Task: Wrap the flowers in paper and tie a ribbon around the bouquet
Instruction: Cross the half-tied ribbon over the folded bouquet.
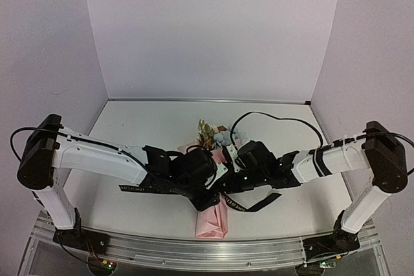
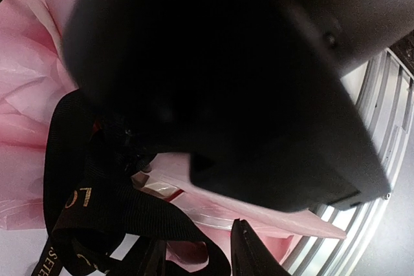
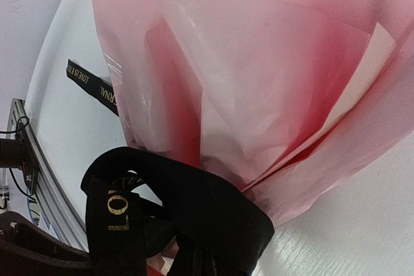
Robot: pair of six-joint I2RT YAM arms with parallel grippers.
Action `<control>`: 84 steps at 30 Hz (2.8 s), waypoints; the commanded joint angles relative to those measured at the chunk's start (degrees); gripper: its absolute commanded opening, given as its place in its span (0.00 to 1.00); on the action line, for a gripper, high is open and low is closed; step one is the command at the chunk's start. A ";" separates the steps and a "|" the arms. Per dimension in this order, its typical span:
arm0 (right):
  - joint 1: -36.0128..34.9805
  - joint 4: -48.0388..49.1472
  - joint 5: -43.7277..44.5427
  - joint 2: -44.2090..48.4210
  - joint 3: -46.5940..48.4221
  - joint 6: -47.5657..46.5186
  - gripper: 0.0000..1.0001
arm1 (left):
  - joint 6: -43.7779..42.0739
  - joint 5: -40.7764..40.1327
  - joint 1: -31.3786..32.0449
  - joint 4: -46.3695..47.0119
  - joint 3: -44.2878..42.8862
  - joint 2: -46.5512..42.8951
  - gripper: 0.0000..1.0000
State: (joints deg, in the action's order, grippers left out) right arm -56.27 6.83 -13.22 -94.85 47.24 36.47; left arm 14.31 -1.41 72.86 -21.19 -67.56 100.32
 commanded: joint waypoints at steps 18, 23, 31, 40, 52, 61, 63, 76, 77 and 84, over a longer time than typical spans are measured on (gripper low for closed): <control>0.20 -0.93 0.63 -0.54 3.20 0.19 0.00 | 2.07 4.11 0.32 5.37 4.57 -12.69 0.01; 0.20 -1.69 2.38 -1.43 4.00 0.52 0.00 | 1.43 9.21 0.31 6.82 7.24 -15.73 0.00; 0.16 -3.66 3.26 -2.41 4.53 1.16 0.00 | 2.01 12.32 0.32 9.72 10.49 -17.39 0.00; 0.15 -3.66 2.40 -2.36 4.31 0.81 0.00 | 2.32 18.26 0.49 13.83 15.32 -14.81 0.18; -0.02 -3.69 1.24 -1.83 4.26 -0.26 0.00 | 1.63 14.00 1.01 15.26 14.43 -18.18 0.54; -0.62 -3.67 0.91 -1.98 4.82 -1.22 0.00 | 4.03 -1.11 -4.90 12.89 14.84 -24.00 0.52; -0.79 -3.67 0.85 -2.14 5.01 -1.22 0.00 | 3.72 -0.32 -7.23 12.05 14.46 -22.44 0.50; -1.13 -3.65 0.96 -1.66 5.02 -1.22 0.00 | -3.33 4.55 -11.20 10.85 7.90 -8.54 0.48; -1.16 -3.66 0.98 -1.60 4.95 -1.24 0.00 | -3.43 4.82 -11.33 10.93 7.61 -7.80 0.48; -1.28 -3.67 1.00 -1.17 4.78 -1.35 0.00 | -3.76 6.88 -11.61 10.91 6.02 -4.09 0.43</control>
State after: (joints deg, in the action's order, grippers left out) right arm -57.14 2.92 -12.36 -96.64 50.28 35.99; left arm 11.77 3.46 61.52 -10.94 -58.49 94.70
